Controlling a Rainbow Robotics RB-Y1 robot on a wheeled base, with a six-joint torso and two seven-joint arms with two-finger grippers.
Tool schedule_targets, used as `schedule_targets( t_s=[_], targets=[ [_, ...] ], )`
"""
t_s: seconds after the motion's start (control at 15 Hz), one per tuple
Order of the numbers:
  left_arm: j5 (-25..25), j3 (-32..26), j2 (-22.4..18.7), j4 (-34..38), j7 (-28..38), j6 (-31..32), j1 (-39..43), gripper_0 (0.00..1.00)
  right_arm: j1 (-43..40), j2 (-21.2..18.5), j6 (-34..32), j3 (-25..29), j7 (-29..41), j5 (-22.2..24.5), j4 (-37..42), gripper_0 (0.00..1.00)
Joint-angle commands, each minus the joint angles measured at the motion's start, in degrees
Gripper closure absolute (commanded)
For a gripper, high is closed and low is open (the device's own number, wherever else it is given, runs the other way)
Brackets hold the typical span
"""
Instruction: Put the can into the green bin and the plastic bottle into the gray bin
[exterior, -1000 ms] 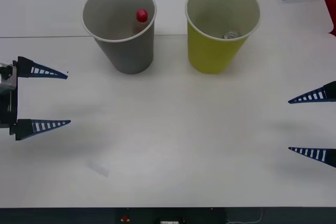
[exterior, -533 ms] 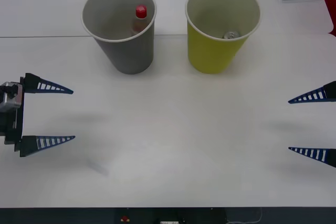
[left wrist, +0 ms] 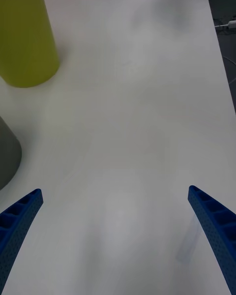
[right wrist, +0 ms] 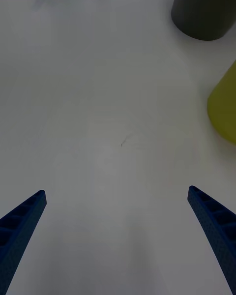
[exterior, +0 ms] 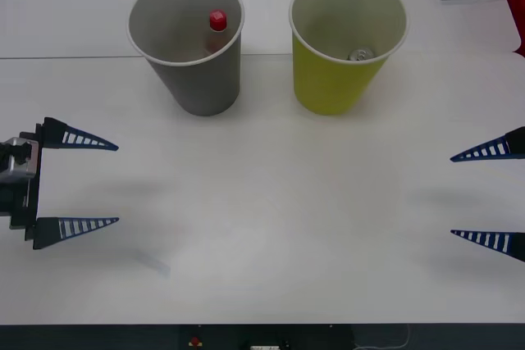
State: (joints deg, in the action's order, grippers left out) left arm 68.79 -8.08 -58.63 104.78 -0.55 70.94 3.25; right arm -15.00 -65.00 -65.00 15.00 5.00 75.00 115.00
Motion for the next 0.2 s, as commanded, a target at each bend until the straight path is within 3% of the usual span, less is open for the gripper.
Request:
schedule_targets(
  t_s=[0.07,0.2],
  targets=[
    [0.0,0.0,0.0,-0.1,-0.3,0.0,0.0,0.0,0.0,0.0,0.0,0.0,0.0,0.0,0.0,0.0],
    [0.0,0.0,0.0,-0.1,-0.3,-0.1,0.0,0.0,0.0,0.0,0.0,0.0,0.0,0.0,0.0,0.0]
  ],
)
